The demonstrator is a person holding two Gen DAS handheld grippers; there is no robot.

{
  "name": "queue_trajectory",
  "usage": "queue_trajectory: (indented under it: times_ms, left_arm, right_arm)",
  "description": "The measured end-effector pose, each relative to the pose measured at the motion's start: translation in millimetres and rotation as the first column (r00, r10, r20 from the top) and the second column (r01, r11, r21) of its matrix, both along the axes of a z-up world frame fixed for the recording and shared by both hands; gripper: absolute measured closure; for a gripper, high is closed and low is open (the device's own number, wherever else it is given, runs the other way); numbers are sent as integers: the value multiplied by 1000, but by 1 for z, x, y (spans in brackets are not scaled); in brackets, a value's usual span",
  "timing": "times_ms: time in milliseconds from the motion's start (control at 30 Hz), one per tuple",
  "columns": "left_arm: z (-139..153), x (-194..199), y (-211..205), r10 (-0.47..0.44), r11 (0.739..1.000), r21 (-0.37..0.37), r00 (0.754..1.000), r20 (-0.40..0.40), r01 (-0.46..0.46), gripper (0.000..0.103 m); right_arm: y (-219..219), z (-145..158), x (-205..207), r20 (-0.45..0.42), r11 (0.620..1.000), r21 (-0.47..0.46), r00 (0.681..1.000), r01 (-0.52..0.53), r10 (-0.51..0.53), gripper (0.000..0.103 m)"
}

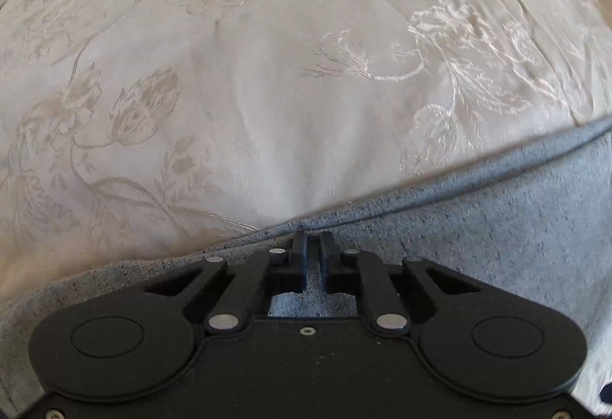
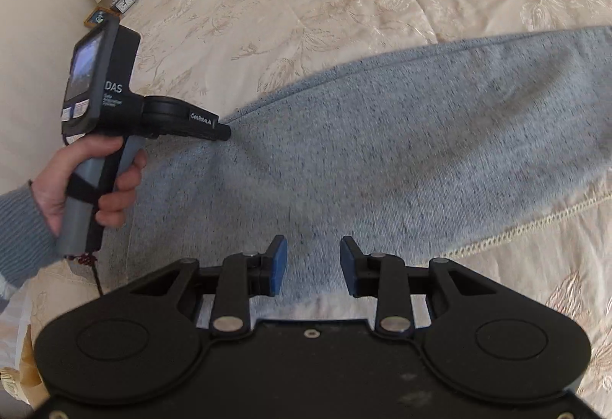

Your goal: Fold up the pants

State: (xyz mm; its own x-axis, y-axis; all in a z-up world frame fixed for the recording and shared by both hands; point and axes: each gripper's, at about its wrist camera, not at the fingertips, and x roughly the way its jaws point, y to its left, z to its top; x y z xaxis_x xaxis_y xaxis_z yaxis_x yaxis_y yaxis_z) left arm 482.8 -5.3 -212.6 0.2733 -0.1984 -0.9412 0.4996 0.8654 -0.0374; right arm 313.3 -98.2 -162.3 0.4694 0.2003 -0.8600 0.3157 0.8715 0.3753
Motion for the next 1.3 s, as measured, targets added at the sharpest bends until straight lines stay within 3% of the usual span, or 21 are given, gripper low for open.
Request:
queue_trajectory:
  times_ms: [133,367,533,633,700,733,767,900,1000,1167,1300]
  left_arm:
    - [10,-7,-3,-47,998,39,998,37,45,87]
    - [54,-39,46,-22,1000,-13,999,41,22,86]
    - [75,-72,81,2,1000,3,998,64,-2,86]
    - [75,-94,89,8,1000,19,998,61,-10,83]
    - [75,-115,92,-6,1000,26,999,51,5,83]
    - [76,-126,93,-11,999,30,999,48,10,83]
    - [76,-139,95,-14,999,31,999,44,13,83]
    - [75,-185,90,-43,999,18,999,22,42,66]
    - [67,-212,79,-42,999,35,999,18,42,63]
    - [46,-234,61,-23,994,110,999,35,19,62]
    - [40,-231,51,27,986,164,994,104,-44,62]
  right_arm:
    - [4,-10,-14,-16,999,50,1000,8,-7,69]
    - [21,-31,-24,-33,986,163,999,-22,28,69]
    - [11,-43,-9,-43,961,269,998,60,-50,69]
    - [2,-58,5,-131,944,307,988,124,-87,69]
    - [-6,-58,9,-108,920,363,988,145,-113,75]
    - [-8,-54,11,-89,912,382,989,147,-122,92]
    - [-9,-49,14,-71,911,389,990,138,-120,99]
    - [-10,-32,23,-9,924,369,995,99,-103,100]
    - [-12,-28,23,-30,932,347,995,103,-99,90]
    - [-12,-29,5,-51,944,322,997,77,-64,87]
    - [-10,-28,-7,-46,967,253,999,16,-5,86]
